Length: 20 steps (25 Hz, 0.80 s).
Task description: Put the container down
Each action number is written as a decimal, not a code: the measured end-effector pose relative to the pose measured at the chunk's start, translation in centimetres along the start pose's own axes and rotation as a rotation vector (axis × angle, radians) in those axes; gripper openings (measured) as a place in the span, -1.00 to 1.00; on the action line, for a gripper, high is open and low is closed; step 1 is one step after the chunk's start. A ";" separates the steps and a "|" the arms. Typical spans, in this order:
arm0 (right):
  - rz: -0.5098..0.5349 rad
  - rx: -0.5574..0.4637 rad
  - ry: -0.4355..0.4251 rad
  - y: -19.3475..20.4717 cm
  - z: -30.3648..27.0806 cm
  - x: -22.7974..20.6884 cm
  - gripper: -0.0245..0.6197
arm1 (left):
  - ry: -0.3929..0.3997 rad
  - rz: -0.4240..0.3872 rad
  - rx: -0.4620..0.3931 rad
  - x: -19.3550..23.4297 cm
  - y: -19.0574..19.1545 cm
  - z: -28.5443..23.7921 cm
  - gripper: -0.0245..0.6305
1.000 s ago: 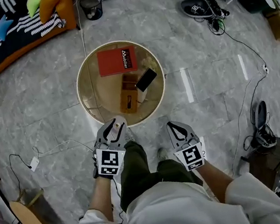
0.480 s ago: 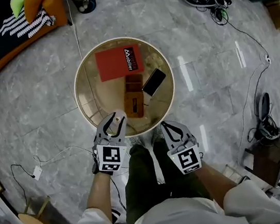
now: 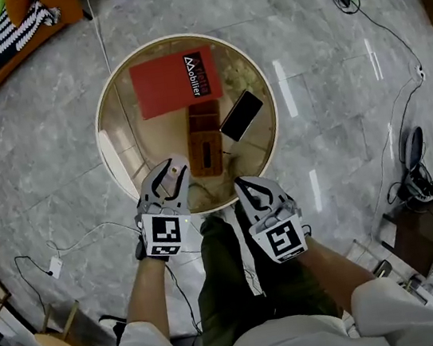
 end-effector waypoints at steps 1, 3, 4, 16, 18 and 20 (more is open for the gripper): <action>-0.014 0.010 0.002 0.4 -0.5 -0.3 -0.85 | 0.003 -0.001 0.001 0.2 0.4 -0.7 -0.51; -0.010 0.010 0.005 1.0 -1.5 -0.8 -0.85 | 0.007 0.002 0.002 0.7 1.1 -2.0 -0.51; 0.010 -0.002 0.006 1.4 -2.0 -1.1 -0.85 | 0.010 0.004 0.002 0.9 1.4 -2.5 -0.51; -0.008 0.029 0.038 4.6 -4.8 -3.4 -0.85 | 0.046 0.001 0.017 1.6 4.7 -8.8 -0.51; -0.022 0.042 0.046 5.2 -5.0 -3.7 -0.85 | 0.048 -0.004 0.018 1.6 5.2 -9.5 -0.51; -0.036 0.060 0.052 5.9 -5.0 -3.8 -0.85 | 0.053 -0.005 0.020 1.4 5.7 -10.0 -0.51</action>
Point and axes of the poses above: the fingertips, and each gripper's own axes: z backward along the fingers, x to its left, y out of its underside, the point moved 10 cm from there along z, backward along the fingers
